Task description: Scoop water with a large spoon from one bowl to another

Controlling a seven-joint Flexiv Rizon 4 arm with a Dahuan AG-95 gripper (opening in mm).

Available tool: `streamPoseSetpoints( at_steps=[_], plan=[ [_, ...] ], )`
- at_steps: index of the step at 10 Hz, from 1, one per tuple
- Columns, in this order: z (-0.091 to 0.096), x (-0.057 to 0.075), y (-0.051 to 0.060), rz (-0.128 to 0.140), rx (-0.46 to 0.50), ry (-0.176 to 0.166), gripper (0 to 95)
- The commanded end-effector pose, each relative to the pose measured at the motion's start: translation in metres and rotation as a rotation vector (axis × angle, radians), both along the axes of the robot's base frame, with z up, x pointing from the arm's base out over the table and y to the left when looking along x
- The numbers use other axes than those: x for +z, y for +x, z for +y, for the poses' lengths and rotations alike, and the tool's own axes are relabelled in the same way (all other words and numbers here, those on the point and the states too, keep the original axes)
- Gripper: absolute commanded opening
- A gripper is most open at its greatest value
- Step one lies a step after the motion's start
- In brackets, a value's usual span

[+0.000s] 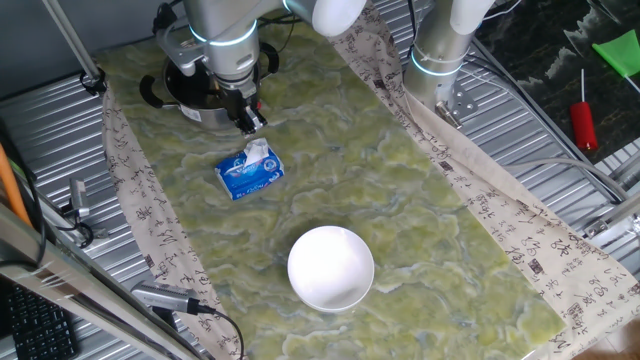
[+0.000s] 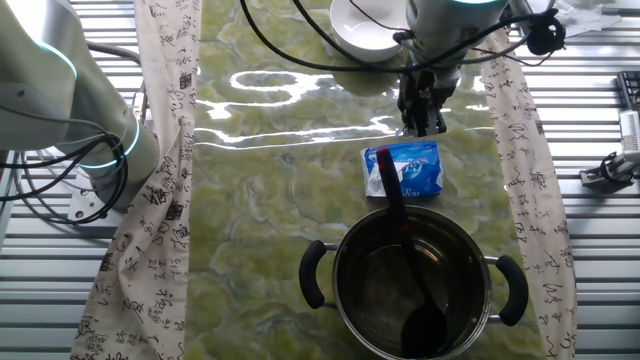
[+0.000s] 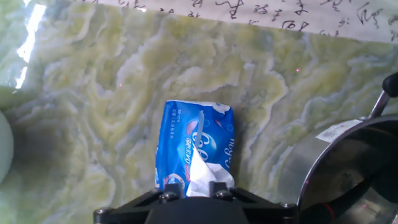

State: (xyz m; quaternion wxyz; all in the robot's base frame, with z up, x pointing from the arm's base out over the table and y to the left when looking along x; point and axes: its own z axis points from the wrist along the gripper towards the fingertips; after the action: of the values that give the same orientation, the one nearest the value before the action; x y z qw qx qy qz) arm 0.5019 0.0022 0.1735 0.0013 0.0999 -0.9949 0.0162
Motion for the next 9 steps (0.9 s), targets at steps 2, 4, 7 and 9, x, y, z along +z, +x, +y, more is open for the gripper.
streamPoseSetpoints(
  at_steps=[2,4,7,9],
  plan=[
    [0.001,0.002,0.003,-0.003,0.001,0.001,0.0],
    [0.002,0.002,0.004,-0.003,0.009,-0.001,0.0],
    [-0.026,0.007,-0.002,0.004,0.129,-0.01,0.0],
    [-0.042,0.011,-0.007,0.008,0.208,-0.017,0.0]
  ],
)
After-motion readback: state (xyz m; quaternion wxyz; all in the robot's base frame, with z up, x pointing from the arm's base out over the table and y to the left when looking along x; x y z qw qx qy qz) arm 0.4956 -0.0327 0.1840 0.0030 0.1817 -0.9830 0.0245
